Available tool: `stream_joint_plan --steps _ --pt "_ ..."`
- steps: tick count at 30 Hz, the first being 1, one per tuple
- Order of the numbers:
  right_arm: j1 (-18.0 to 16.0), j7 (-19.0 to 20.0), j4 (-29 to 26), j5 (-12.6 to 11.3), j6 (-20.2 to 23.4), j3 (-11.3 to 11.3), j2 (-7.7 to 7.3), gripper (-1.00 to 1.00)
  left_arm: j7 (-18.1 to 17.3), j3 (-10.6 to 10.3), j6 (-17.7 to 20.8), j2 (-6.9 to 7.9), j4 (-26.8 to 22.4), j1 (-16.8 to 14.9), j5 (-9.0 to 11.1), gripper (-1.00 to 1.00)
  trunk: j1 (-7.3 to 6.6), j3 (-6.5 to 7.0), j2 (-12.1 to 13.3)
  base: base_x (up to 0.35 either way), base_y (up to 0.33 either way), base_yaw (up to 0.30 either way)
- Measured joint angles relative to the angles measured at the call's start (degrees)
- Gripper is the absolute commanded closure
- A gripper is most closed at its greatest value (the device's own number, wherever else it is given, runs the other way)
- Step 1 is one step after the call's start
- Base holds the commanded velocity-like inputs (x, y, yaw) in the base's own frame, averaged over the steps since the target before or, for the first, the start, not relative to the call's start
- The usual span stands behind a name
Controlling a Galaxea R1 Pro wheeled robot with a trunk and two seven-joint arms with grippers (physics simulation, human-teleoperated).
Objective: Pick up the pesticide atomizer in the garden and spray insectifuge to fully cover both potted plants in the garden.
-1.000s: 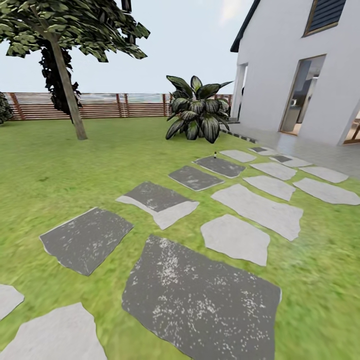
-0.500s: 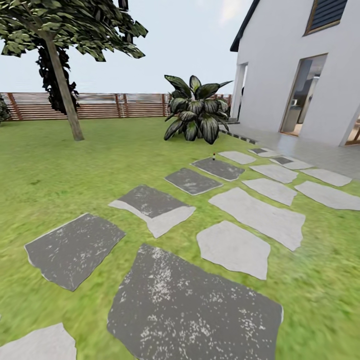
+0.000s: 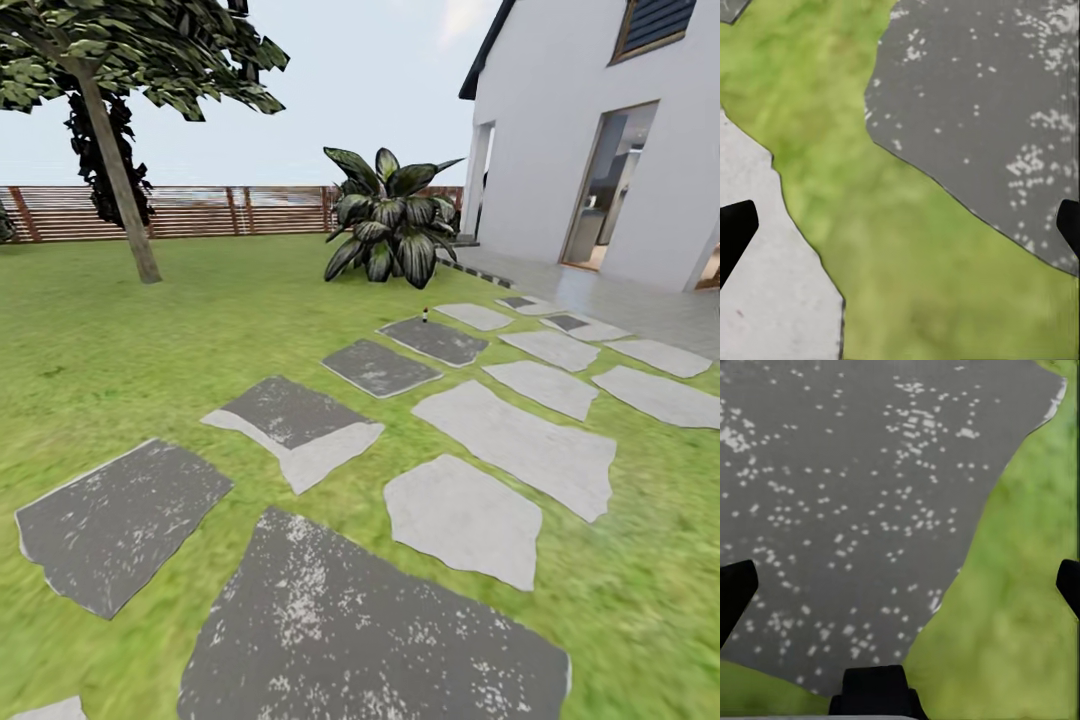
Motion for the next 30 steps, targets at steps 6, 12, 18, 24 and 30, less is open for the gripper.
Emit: stream_joint_plan --steps 6,12,18,24,30 --pt "0.0 0.0 0.0 0.0 0.0 0.0 0.0 -1.0 0.0 0.0 0.0 0.03 0.0 0.0 0.0 -1.0 0.0 0.0 0.0 0.291 -0.142 0.0" --pt "0.0 0.0 0.0 0.0 0.0 0.0 0.0 -1.0 0.0 0.0 0.0 0.0 0.0 0.0 0.0 -1.0 0.0 0.0 0.0 0.291 -0.142 0.0" --pt "0.0 0.0 0.0 0.0 0.0 0.0 0.0 -1.0 0.0 0.0 0.0 -0.01 0.1 0.0 0.0 -1.0 0.0 0.0 0.0 0.291 -0.142 0.0" --pt "0.0 -0.2 -0.6 -0.1 0.0 0.0 -0.02 -1.0 0.0 0.0 0.0 -0.02 0.1 0.0 0.0 -1.0 0.0 0.0 0.0 0.291 -0.142 0.0" --pt "0.0 -0.2 -9.2 -0.2 0.0 -0.1 -0.08 -1.0 0.0 0.0 0.0 -0.02 0.1 0.0 0.0 -1.0 0.0 0.0 0.0 0.291 -0.142 0.0"
